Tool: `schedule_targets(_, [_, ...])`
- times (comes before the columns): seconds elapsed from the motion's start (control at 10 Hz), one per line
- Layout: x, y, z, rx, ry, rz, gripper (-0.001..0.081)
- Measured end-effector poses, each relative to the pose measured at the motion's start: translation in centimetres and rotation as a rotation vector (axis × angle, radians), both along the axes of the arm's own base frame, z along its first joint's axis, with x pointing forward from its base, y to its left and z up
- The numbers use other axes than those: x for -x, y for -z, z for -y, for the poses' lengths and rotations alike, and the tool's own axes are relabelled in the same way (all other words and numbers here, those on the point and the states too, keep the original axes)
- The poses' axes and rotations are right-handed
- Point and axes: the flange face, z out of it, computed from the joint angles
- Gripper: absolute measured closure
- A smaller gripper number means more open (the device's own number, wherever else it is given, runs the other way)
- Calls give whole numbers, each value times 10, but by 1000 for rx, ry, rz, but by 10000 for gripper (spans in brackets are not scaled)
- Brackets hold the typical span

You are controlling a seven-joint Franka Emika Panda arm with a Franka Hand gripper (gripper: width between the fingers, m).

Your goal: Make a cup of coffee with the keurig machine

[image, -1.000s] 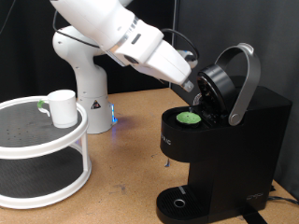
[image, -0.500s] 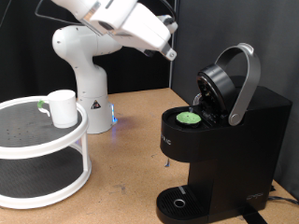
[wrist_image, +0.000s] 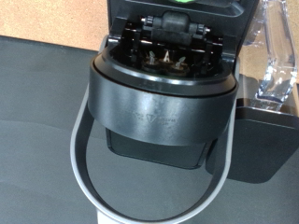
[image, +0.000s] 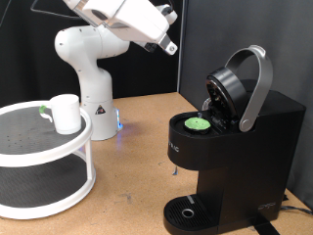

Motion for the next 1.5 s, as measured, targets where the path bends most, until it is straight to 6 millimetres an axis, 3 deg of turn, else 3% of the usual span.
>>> schedule_targets(0.3, [-2,1,-8,-36,4,0,1])
schedule_targets(1.3, [-16,-14,-101,-65,-9,-5,1])
schedule_targets(1.5, [-20,-18,-112,-61,-15,-11,1])
